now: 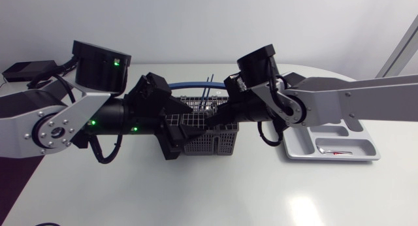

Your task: Unload the cutlery basket into the drawer organizer.

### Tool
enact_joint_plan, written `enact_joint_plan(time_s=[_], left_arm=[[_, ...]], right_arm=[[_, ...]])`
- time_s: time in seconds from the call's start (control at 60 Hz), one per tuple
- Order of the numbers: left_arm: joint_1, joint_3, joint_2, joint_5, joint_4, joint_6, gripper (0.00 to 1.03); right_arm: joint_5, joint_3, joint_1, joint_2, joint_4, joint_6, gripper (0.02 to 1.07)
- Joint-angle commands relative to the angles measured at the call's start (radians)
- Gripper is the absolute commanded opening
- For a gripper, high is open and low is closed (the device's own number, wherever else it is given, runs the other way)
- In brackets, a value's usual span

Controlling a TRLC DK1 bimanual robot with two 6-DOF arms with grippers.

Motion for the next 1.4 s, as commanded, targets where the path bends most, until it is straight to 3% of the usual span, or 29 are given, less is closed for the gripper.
enact_joint_plan(time_s=[0.0,0.283,0.567,0.983,1.133,1.383], left_arm=[[-0.006,-0.010,0.015,0.010,0.009,-0.004,0.83],[-0.009,-0.010,0.014,0.010,0.008,-0.005,0.83],[-0.015,-0.009,0.015,0.010,0.008,-0.007,0.83],[-0.011,-0.004,0.026,0.006,0.008,-0.007,0.83],[-0.009,0.014,0.049,-0.029,0.009,-0.008,0.83],[-0.012,0.045,0.102,-0.095,0.035,-0.034,0.83]], right_arm=[[0.010,-0.020,-0.003,0.024,0.009,0.007,0.08],[0.002,-0.037,0.005,-0.057,-0.006,-0.021,0.08],[-0.190,-0.021,-0.015,-0.203,-0.087,-0.022,0.08],[-0.283,0.031,-0.063,-0.416,-0.250,-0.002,0.08],[-0.280,0.018,-0.155,-0.530,-0.359,-0.044,0.08],[-0.280,-0.167,-0.485,-0.695,-0.465,-0.223,0.08]])
